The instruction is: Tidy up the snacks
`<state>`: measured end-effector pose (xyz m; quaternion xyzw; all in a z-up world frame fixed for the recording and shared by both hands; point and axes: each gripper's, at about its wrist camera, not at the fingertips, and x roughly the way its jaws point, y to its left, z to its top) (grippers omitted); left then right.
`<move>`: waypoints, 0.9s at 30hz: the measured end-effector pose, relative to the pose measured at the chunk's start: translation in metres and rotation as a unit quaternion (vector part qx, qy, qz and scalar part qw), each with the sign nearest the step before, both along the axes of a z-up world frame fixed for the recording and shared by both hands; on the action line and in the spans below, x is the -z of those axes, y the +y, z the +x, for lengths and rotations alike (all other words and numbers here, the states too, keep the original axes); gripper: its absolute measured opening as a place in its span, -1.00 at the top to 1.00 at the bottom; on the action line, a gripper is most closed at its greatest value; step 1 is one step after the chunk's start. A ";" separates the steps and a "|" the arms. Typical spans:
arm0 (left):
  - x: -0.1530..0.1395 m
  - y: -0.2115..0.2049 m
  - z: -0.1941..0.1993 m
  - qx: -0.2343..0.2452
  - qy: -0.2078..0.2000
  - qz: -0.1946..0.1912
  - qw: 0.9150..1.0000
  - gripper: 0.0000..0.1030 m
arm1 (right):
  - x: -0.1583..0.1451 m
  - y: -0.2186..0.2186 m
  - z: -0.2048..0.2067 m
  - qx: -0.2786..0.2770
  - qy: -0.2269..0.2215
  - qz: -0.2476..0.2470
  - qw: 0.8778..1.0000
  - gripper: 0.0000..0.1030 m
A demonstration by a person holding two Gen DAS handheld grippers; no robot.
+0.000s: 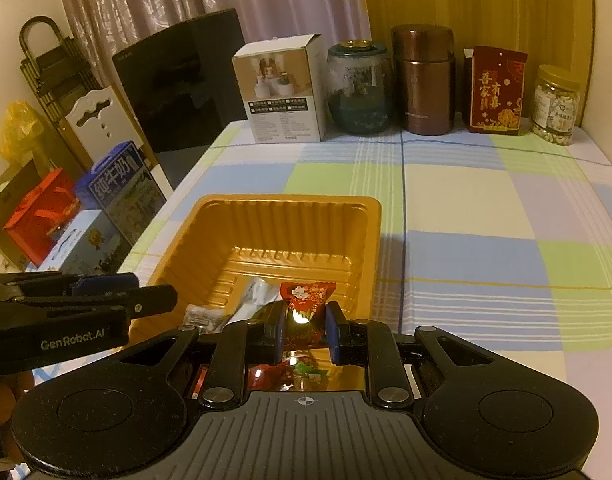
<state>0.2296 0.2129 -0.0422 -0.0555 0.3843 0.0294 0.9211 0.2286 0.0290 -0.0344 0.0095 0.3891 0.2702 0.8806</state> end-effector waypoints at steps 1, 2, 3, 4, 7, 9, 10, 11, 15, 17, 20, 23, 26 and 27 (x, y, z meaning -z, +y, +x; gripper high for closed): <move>0.000 0.001 -0.001 -0.001 -0.001 0.000 1.000 0.15 | -0.001 0.000 0.000 -0.001 0.001 0.003 1.000 0.59; -0.001 0.002 -0.004 -0.003 -0.001 0.001 1.000 0.15 | -0.001 0.001 0.000 -0.003 0.003 0.006 1.000 0.59; -0.002 0.003 -0.005 -0.004 -0.002 0.001 1.000 0.13 | -0.002 0.002 0.000 -0.004 0.004 0.008 1.000 0.59; -0.002 0.003 -0.007 -0.004 -0.001 0.003 1.000 0.10 | -0.002 0.003 0.000 -0.005 0.005 0.011 1.000 0.59; -0.003 0.006 -0.011 -0.009 0.000 0.010 1.000 -0.04 | -0.004 0.007 0.001 -0.012 0.005 0.024 1.000 0.58; -0.003 0.006 -0.013 -0.013 0.000 0.017 1.000 -0.12 | -0.005 0.007 0.003 -0.015 0.007 0.042 0.999 0.57; -0.003 0.007 -0.015 -0.014 -0.001 0.018 1.000 -0.16 | -0.006 0.007 0.004 -0.012 0.008 0.051 0.999 0.50; -0.003 0.008 -0.017 -0.015 -0.001 0.018 1.000 -0.17 | -0.007 0.005 0.004 -0.005 0.007 0.058 0.998 0.40; -0.002 0.008 -0.025 -0.018 -0.003 0.016 1.000 -0.36 | -0.012 -0.003 0.004 0.010 0.004 0.073 0.997 -0.13; -0.002 0.007 -0.029 -0.019 -0.003 0.014 1.000 -0.41 | -0.013 -0.006 0.002 0.015 0.004 0.070 0.997 -0.13; -0.003 0.003 -0.036 -0.019 -0.003 0.013 1.000 -0.52 | -0.014 -0.016 -0.003 0.028 0.009 0.065 0.997 -0.13; -0.006 -0.003 -0.044 -0.022 -0.004 0.015 1.000 -0.70 | -0.015 -0.026 -0.010 0.041 0.014 0.060 0.997 -0.13; -0.010 -0.007 -0.052 -0.026 -0.006 0.010 1.000 -0.84 | -0.017 -0.035 -0.019 0.050 0.019 0.056 0.997 -0.14; -0.012 -0.009 -0.055 -0.027 -0.007 0.009 1.000 -0.87 | -0.018 -0.037 -0.022 0.052 0.020 0.055 0.997 -0.16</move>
